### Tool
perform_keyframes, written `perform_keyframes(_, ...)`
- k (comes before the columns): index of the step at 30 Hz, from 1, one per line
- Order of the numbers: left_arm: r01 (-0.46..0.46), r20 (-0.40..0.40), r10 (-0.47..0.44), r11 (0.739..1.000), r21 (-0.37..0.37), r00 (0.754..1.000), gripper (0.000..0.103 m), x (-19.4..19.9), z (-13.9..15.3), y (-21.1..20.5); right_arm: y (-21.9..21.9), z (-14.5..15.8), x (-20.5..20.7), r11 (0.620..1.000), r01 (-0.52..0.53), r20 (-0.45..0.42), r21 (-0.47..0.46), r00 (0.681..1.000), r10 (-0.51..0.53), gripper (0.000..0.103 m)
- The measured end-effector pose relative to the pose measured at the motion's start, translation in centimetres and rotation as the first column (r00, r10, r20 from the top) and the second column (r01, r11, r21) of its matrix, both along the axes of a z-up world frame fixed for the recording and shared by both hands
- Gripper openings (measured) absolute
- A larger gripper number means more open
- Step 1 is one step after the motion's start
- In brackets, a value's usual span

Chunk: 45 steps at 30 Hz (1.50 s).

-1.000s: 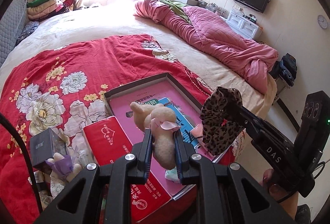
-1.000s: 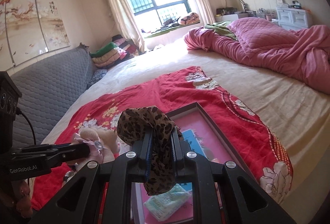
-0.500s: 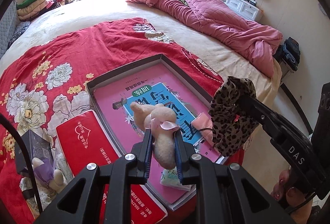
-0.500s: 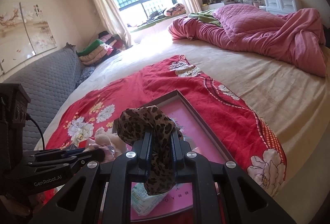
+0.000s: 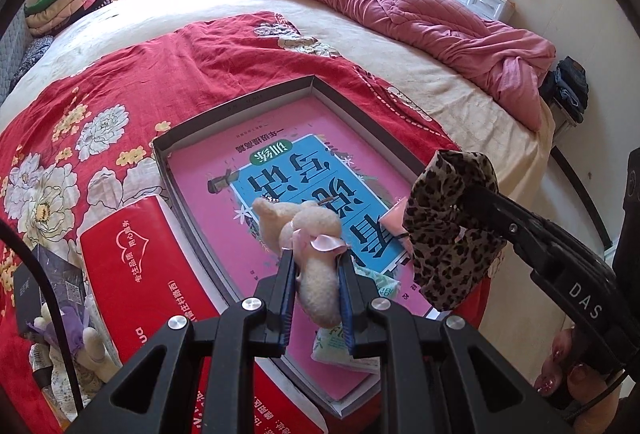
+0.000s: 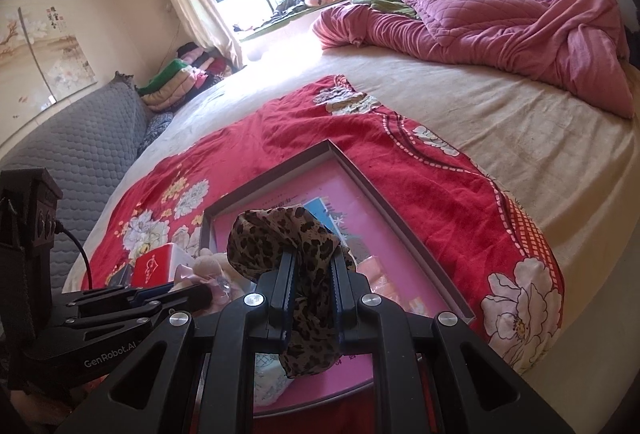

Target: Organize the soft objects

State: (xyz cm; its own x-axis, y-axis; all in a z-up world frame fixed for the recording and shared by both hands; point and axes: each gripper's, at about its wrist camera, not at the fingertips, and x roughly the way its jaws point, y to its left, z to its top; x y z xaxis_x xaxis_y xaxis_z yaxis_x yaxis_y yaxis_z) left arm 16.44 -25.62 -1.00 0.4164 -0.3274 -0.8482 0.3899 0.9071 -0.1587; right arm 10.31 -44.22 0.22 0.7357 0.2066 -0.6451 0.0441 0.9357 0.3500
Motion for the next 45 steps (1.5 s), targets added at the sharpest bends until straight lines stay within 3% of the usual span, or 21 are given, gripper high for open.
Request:
perform_keyframes(12, -0.004, -0.017, 0.005, 1.000, 0.014, 1.000, 0.020, 0.1, -0.9, -0.3, 0.8, -2.1, 0.9, 0.999, -0.033, -0.093, -0.030, 0.995, 0.030, 0.016)
perform_keyframes(24, -0.008, -0.025, 0.008, 1.000, 0.015, 1.000, 0.020, 0.4, -1.6, -0.2, 1.4, -4.6, 2.0, 0.987, -0.019, -0.186, -0.161, 0.982, -0.012, 0.017)
perform_keyframes(35, -0.012, -0.022, 0.012, 0.999, 0.033, 1.000, 0.020, 0.5, -1.9, -0.4, 0.7, -5.4, 2.5, 0.982, 0.022, -0.197, -0.188, 0.979, -0.060, 0.020)
perform_keyframes(40, -0.014, -0.027, 0.015, 0.999, 0.043, 1.000, 0.021, 0.5, -2.1, -0.4, 0.6, -5.3, 2.4, 0.979, 0.035, -0.195, -0.201, 0.978, -0.075, 0.031)
perform_keyframes(45, -0.016, -0.046, 0.019, 0.998, 0.054, 0.999, 0.021, 0.7, -2.5, -0.4, 0.6, -5.0, 2.3, 0.978, 0.042, -0.181, -0.203, 0.980, -0.080, 0.033)
